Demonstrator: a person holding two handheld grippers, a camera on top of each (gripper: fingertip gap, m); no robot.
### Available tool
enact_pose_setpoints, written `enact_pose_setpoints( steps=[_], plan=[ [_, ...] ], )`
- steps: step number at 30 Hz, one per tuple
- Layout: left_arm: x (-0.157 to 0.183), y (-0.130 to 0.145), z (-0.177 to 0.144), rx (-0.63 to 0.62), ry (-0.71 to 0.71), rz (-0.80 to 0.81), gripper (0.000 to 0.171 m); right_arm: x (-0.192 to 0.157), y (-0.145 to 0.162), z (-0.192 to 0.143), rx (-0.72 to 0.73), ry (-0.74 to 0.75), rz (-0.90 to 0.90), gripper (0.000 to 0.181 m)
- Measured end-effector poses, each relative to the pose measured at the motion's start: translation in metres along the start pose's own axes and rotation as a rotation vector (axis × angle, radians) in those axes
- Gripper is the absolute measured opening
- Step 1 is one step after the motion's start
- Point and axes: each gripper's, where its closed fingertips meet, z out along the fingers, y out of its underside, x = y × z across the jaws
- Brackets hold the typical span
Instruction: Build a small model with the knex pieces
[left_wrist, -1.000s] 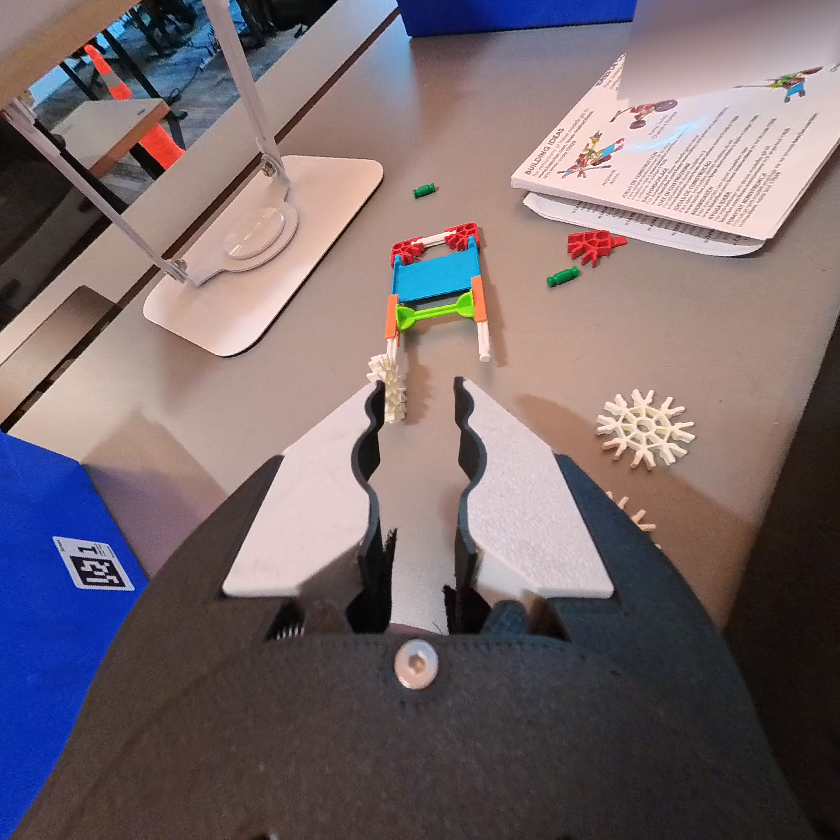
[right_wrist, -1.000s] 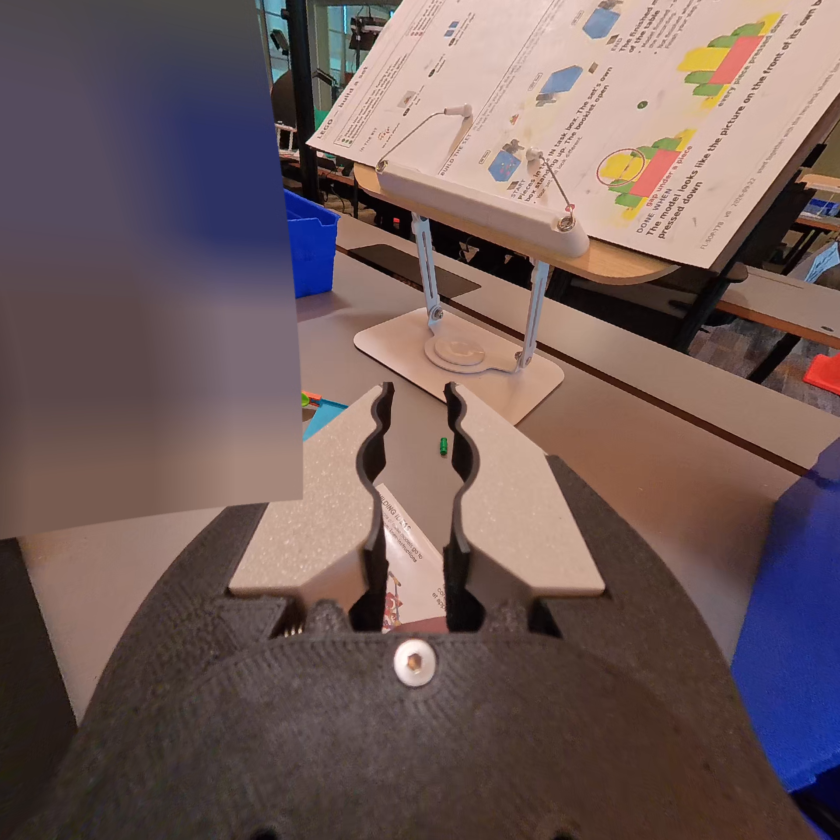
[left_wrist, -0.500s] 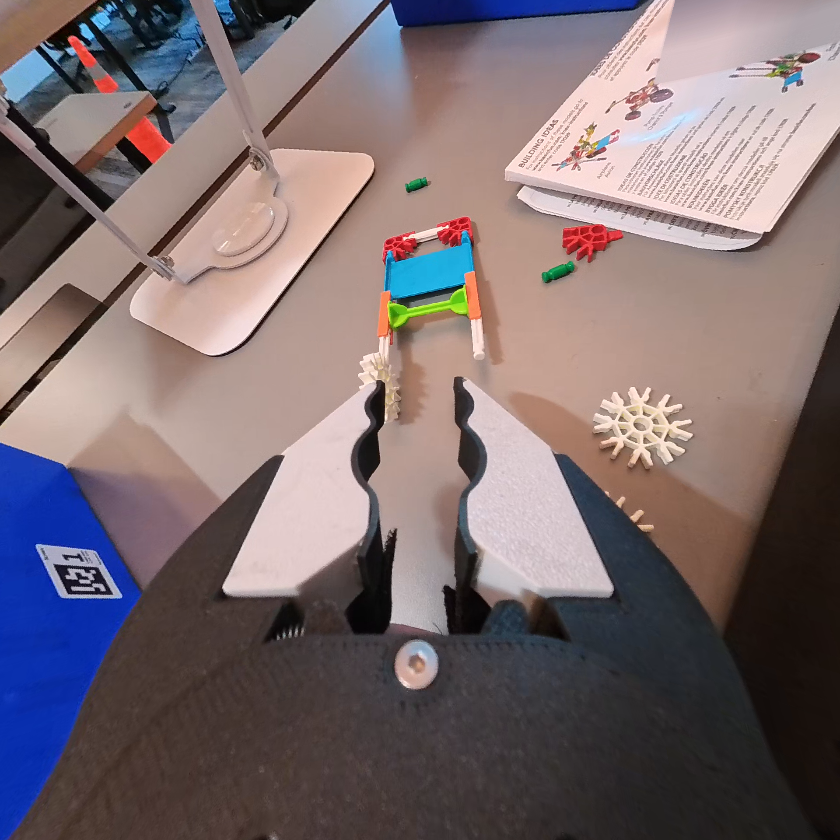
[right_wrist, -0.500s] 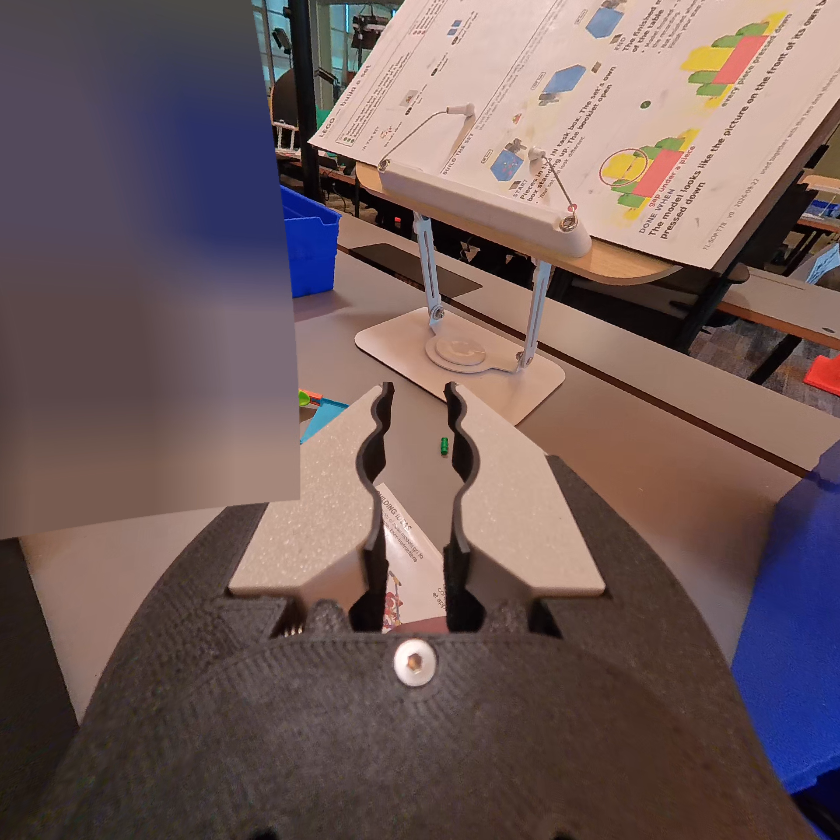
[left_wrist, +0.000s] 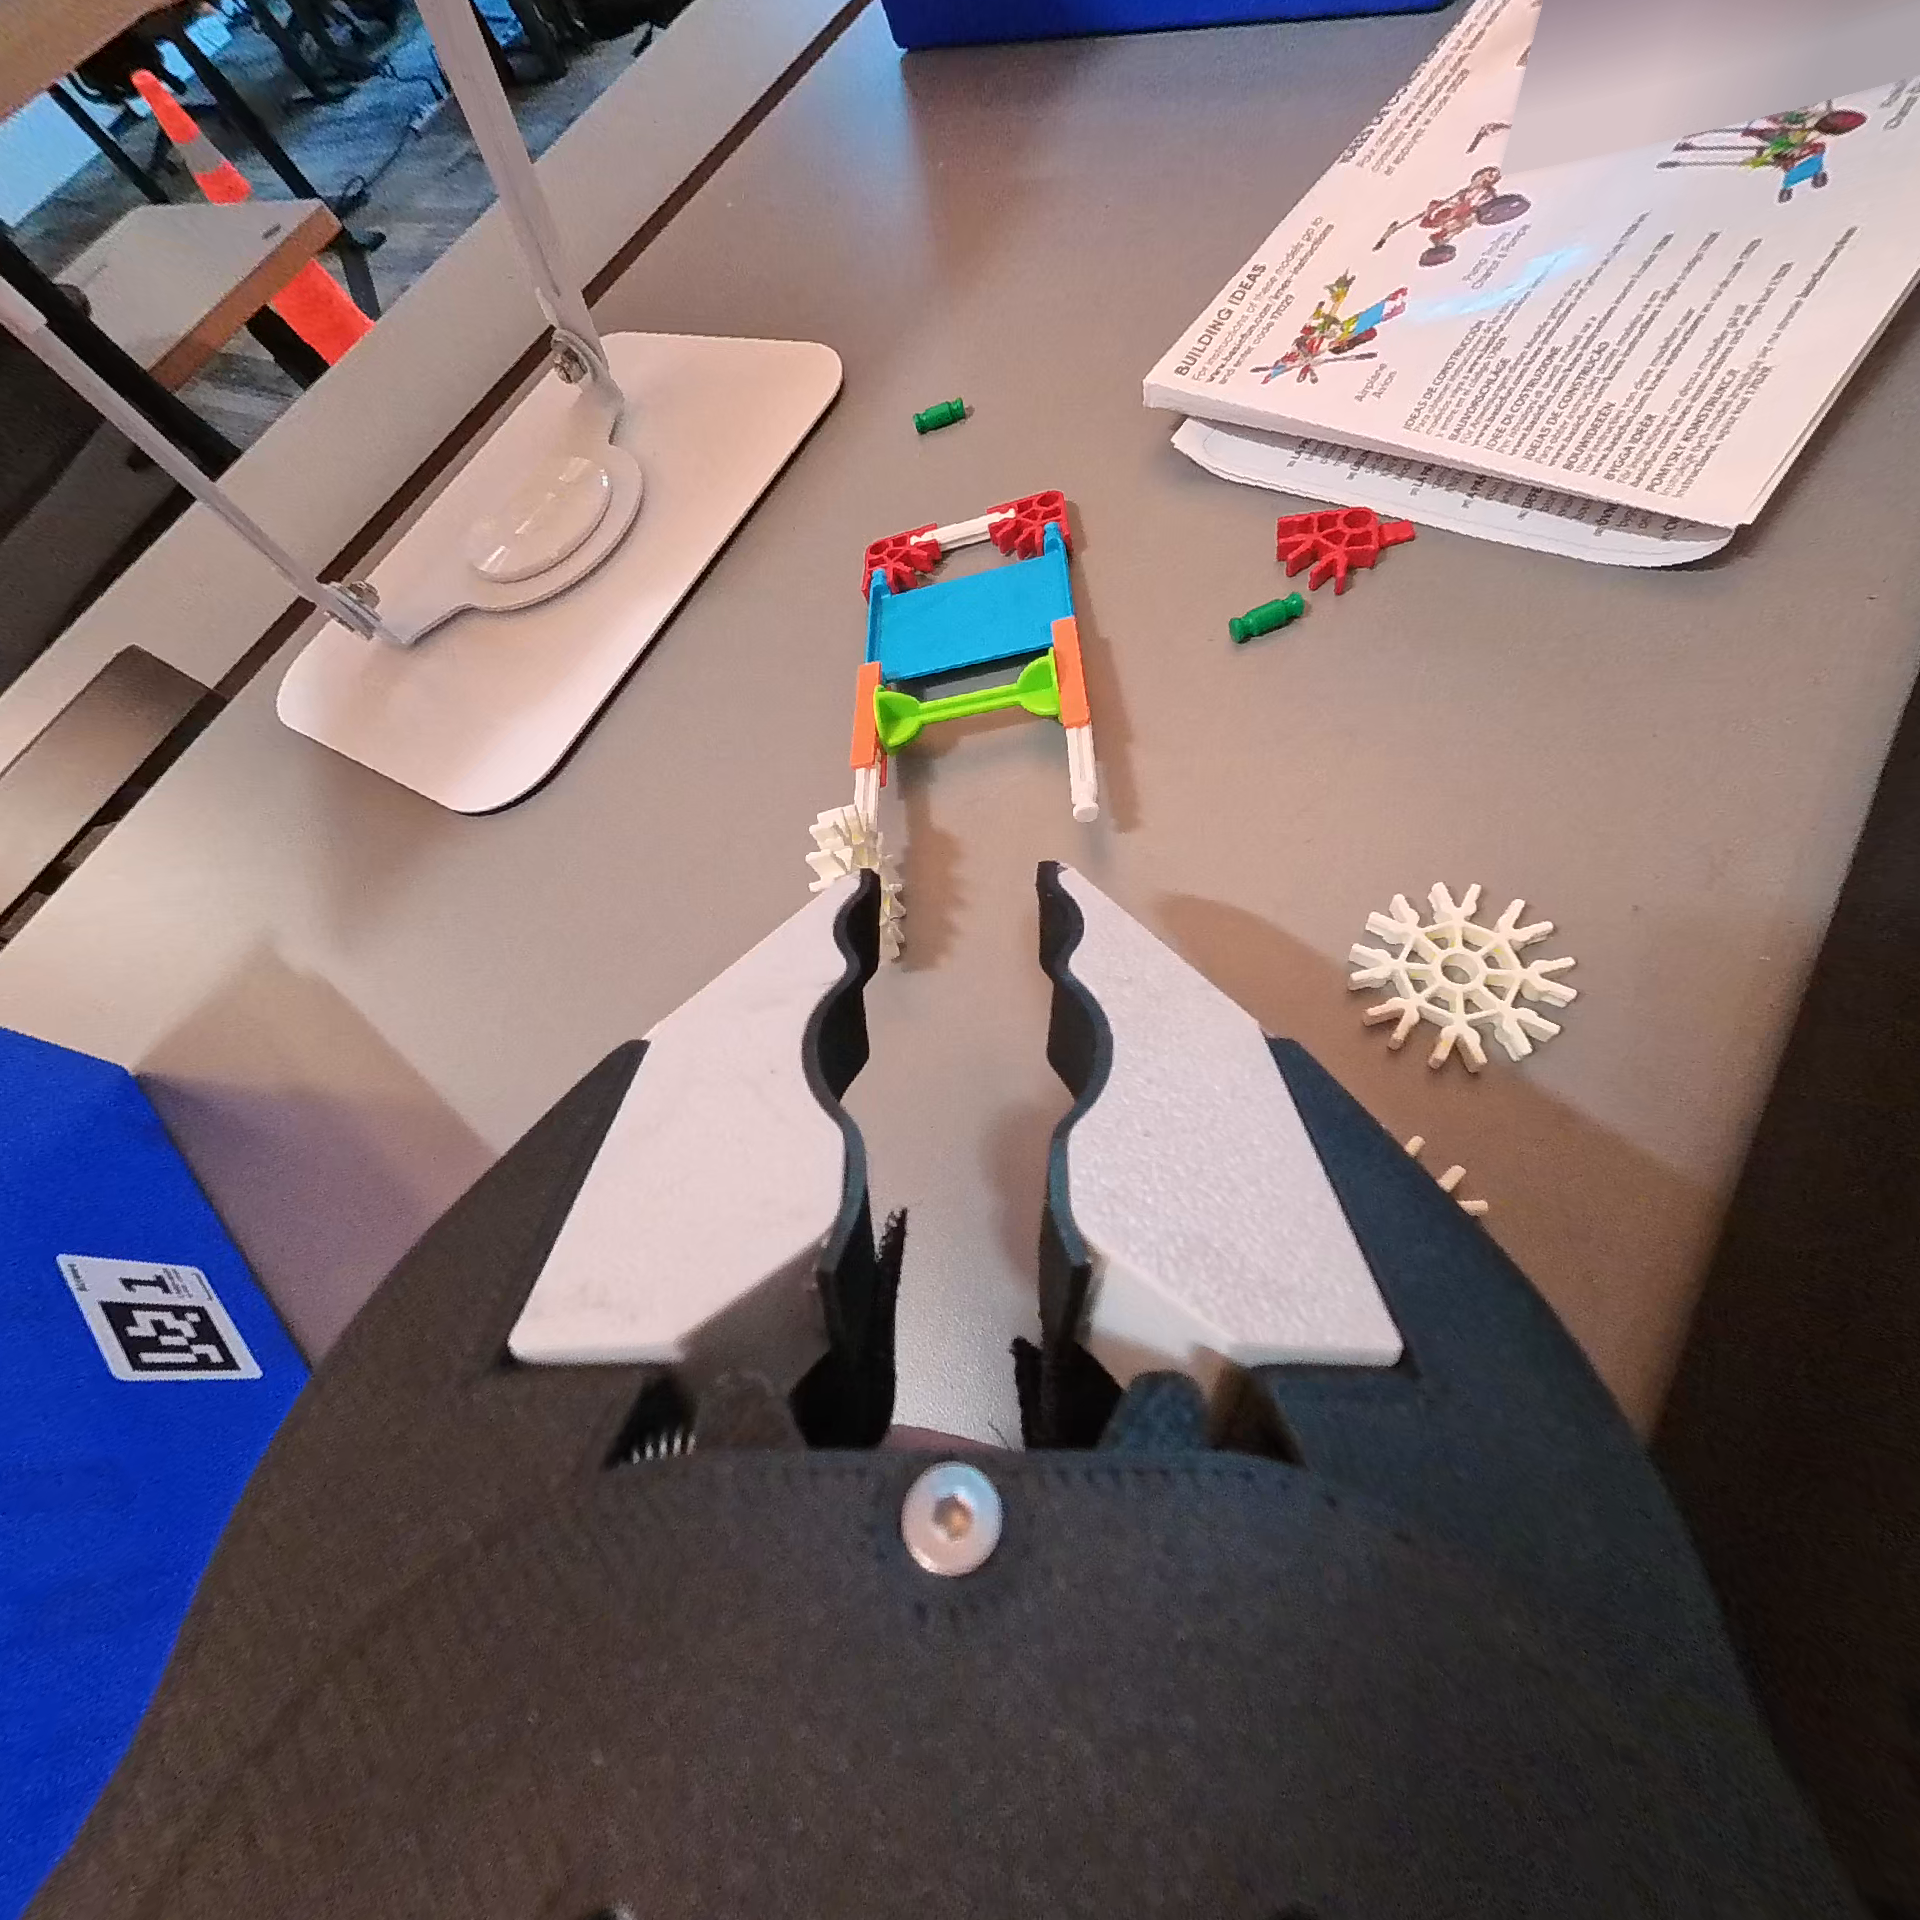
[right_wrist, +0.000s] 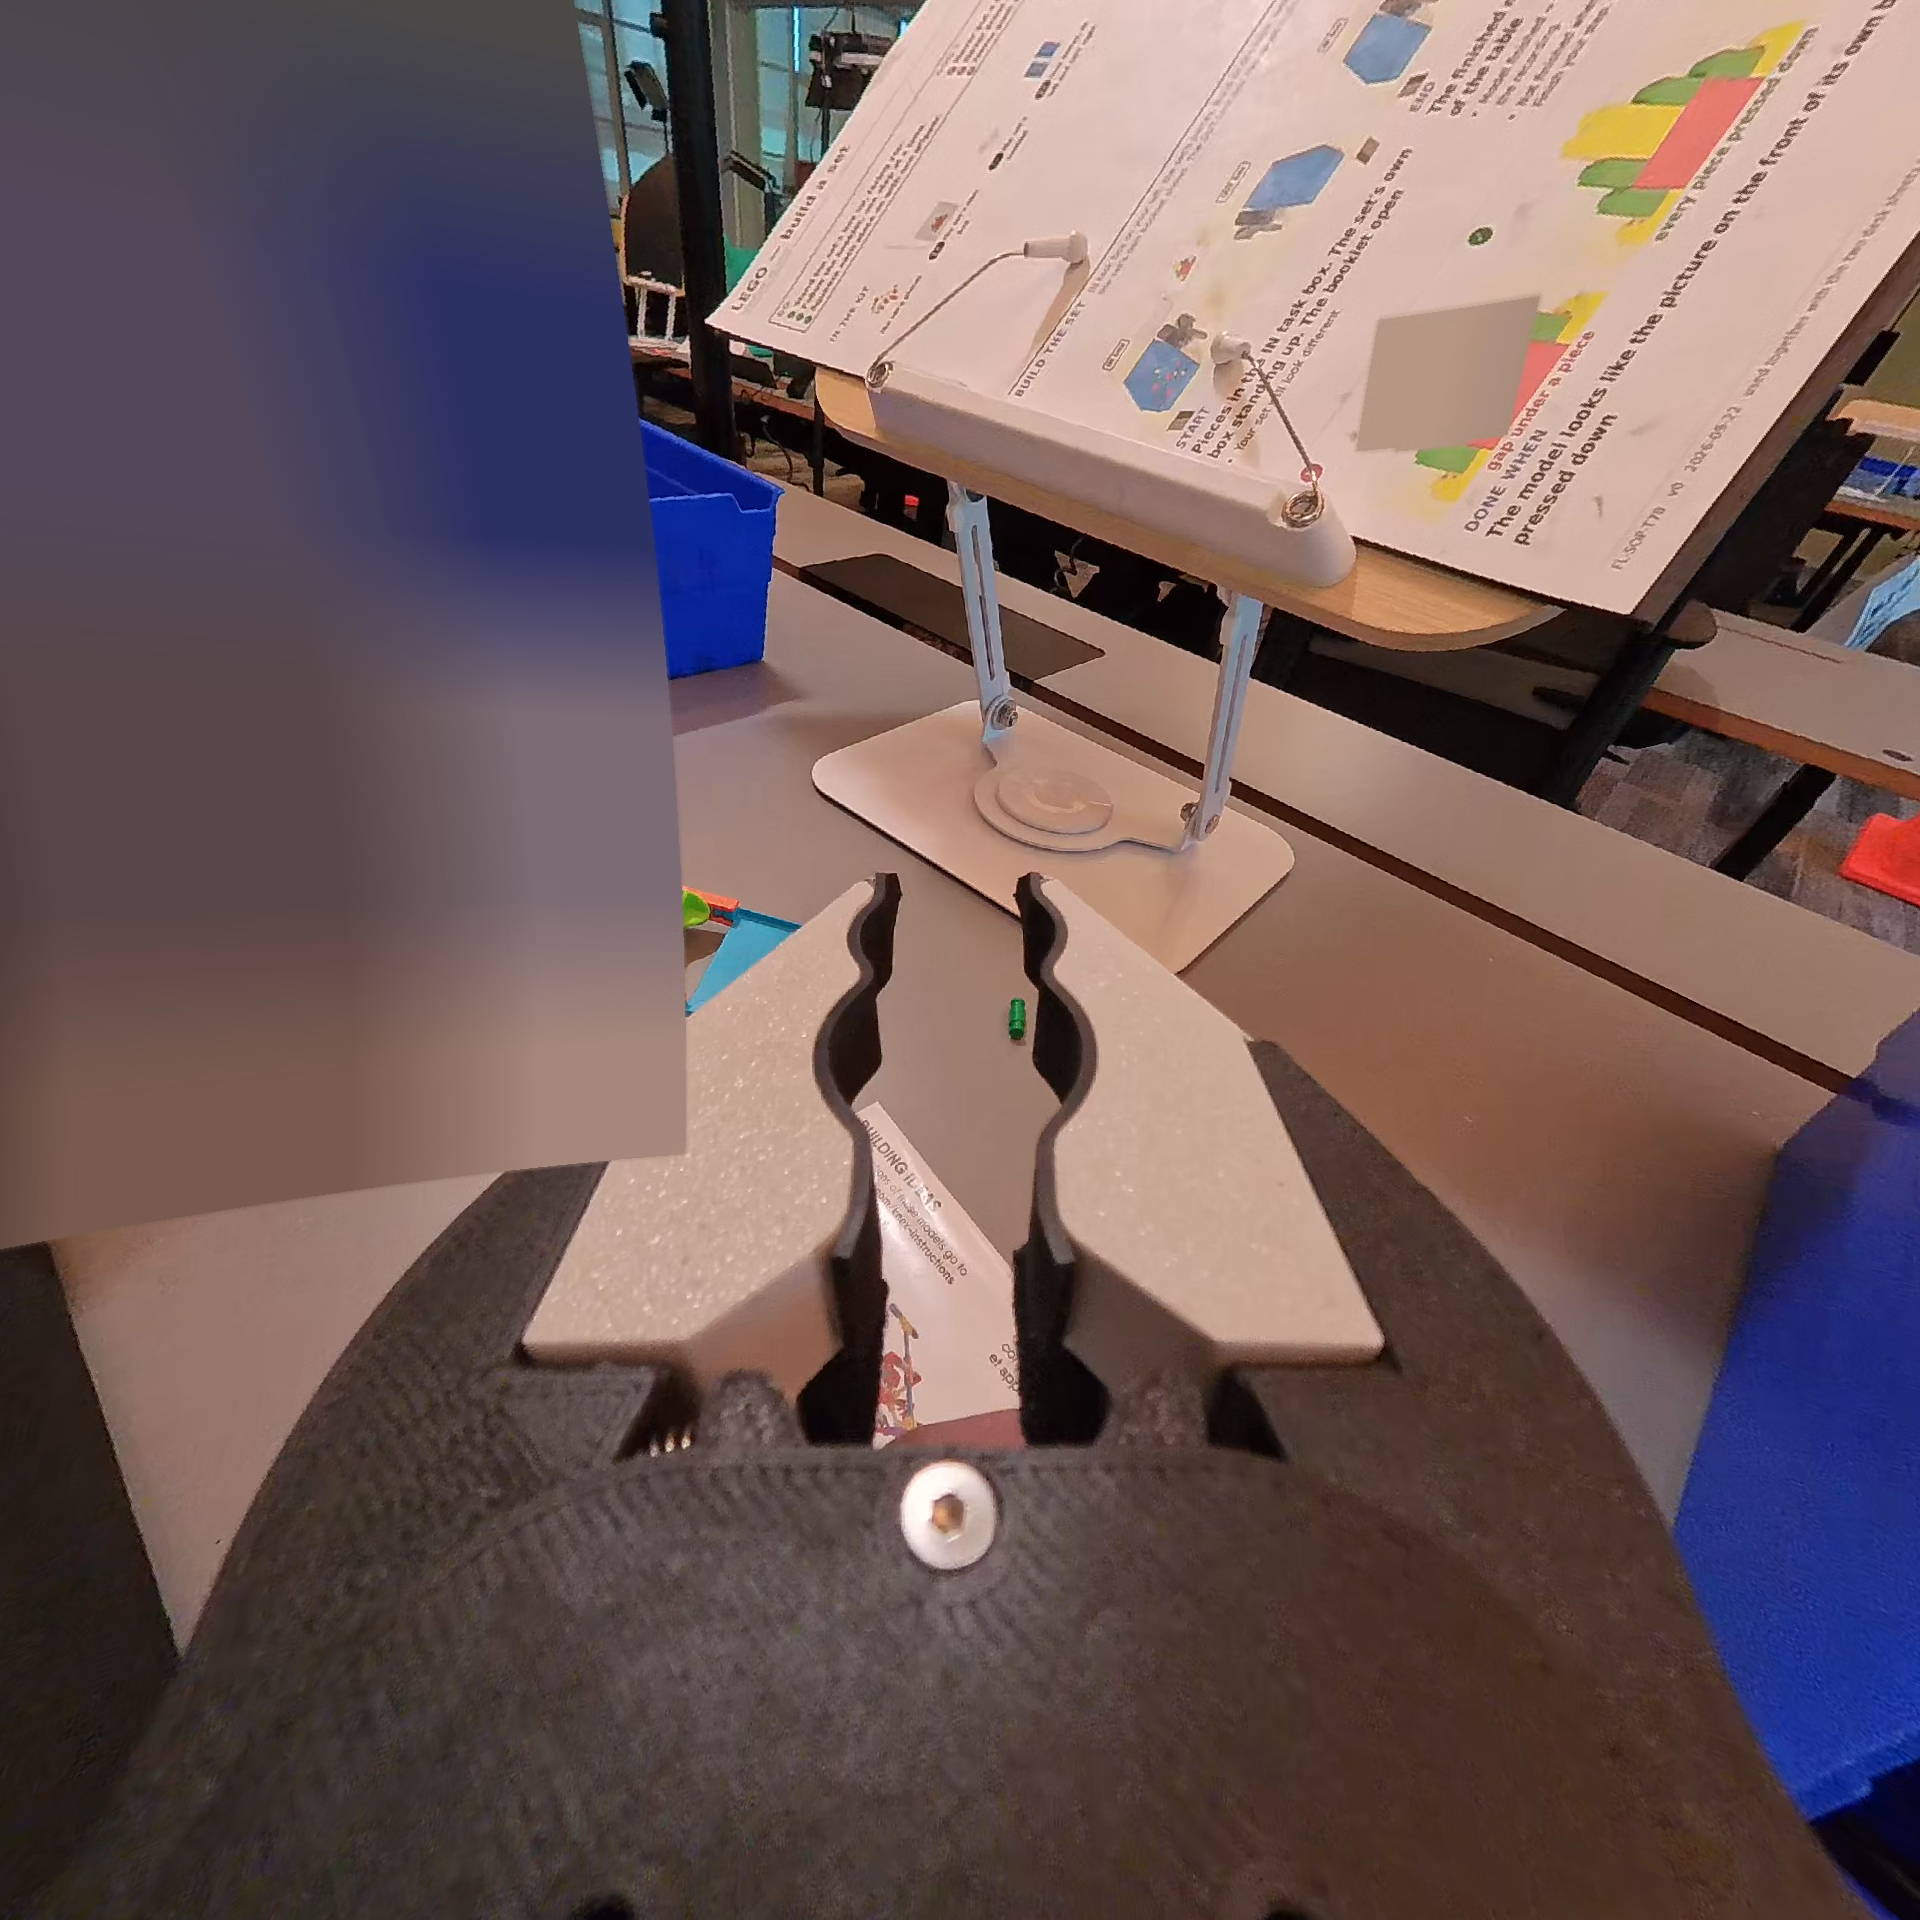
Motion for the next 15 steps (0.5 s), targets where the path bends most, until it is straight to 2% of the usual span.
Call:
enact_pose_setpoints(
  steps=[15],
  plan=[
    [0.0005, 0.0005, 0.0001, -0.003, 0.002, 0.002, 0.028, 0.0014, 0.0013, 0.0002, -0.004, 0.004, -0.002, 0.022]
  ],
)
